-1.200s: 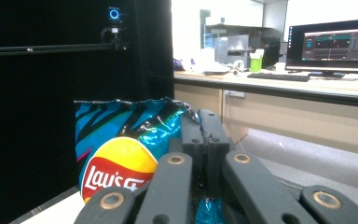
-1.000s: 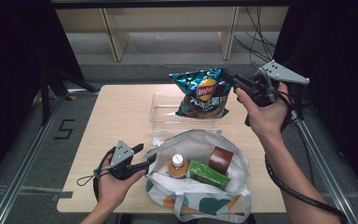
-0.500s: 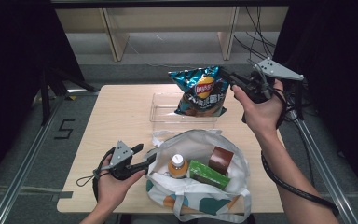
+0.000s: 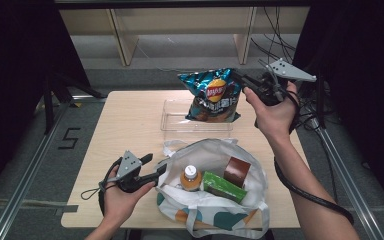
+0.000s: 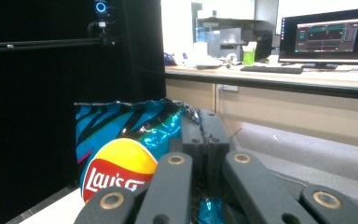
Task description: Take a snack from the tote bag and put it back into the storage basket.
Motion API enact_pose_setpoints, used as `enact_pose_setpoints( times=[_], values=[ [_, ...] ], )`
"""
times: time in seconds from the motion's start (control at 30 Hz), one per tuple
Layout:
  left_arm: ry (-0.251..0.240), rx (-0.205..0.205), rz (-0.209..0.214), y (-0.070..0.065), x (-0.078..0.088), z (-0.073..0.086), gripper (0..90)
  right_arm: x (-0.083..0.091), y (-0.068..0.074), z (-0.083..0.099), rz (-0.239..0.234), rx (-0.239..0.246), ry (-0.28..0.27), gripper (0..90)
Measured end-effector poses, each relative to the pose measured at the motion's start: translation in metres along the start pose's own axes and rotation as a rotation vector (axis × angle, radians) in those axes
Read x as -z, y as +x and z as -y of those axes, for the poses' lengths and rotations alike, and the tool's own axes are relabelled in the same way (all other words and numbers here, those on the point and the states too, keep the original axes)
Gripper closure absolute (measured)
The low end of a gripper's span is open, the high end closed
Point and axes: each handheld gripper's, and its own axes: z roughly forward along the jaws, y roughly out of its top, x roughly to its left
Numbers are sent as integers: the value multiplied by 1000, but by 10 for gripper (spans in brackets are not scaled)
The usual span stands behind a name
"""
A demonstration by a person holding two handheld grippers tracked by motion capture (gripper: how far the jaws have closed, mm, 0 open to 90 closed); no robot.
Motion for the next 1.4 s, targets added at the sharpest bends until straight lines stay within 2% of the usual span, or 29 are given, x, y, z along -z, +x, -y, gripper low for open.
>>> enact_pose_setpoints(
  times=[0.07,0.1,0.13,0.2,0.27,0.33,0.37,0.4,0.47,0.5,0.53,0.57,0.6,0.63,0.67,0.8,0.97,1.07,1.1,1.2,1.33,1.4],
  values=[
    [0,0,2,0,0,0,381,-2,0,-1,-2,-9,-2,900],
    [-3,21,7,-1,-1,1,381,-2,0,-1,5,-11,1,900],
    [0,25,5,-2,-1,1,381,-4,0,-2,1,-4,-5,900],
    [1,10,3,-1,-1,0,381,-6,-1,-2,6,-19,0,900],
    [-3,25,8,-2,-1,1,381,-8,-3,-2,5,-10,3,900],
    [-6,22,8,-2,-1,1,381,-11,-3,-2,12,-25,2,900],
    [0,10,1,-1,0,0,381,-12,-4,-2,13,-17,8,900],
    [-5,19,7,-1,-1,1,381,-13,-6,-2,12,-6,5,900],
    [-4,21,8,-2,-1,1,381,-16,-6,-2,17,-18,4,900],
    [1,9,3,-1,-1,0,381,-15,-6,-2,20,-25,16,900],
    [1,2,5,-1,-1,0,381,-17,-7,-2,19,-21,6,900],
    [-6,24,11,-2,-2,1,381,-18,-8,-2,26,-21,13,900],
    [-5,26,9,-2,-1,1,381,-19,-9,-2,22,-13,9,900],
    [-6,25,9,-2,-1,1,381,-19,-8,-2,25,-36,15,900],
    [-2,9,1,-1,0,0,381,-21,-9,-2,28,-21,5,900],
    [-8,8,2,-1,0,0,381,-24,-9,0,35,-46,10,900],
    [-1,0,0,0,0,0,381,-28,-13,1,39,-33,13,900],
    [-3,11,5,0,-1,0,381,-30,-16,1,47,-26,13,900],
    [-6,10,8,0,-1,1,381,-31,-15,1,42,-47,17,900],
    [-3,-3,4,1,-1,0,381,-34,-18,2,51,-31,15,900],
    [-6,20,7,-1,-1,1,381,-36,-20,3,54,-44,15,900],
    [-3,2,1,0,-1,0,381,-37,-21,4,63,-44,17,900]
  ],
)
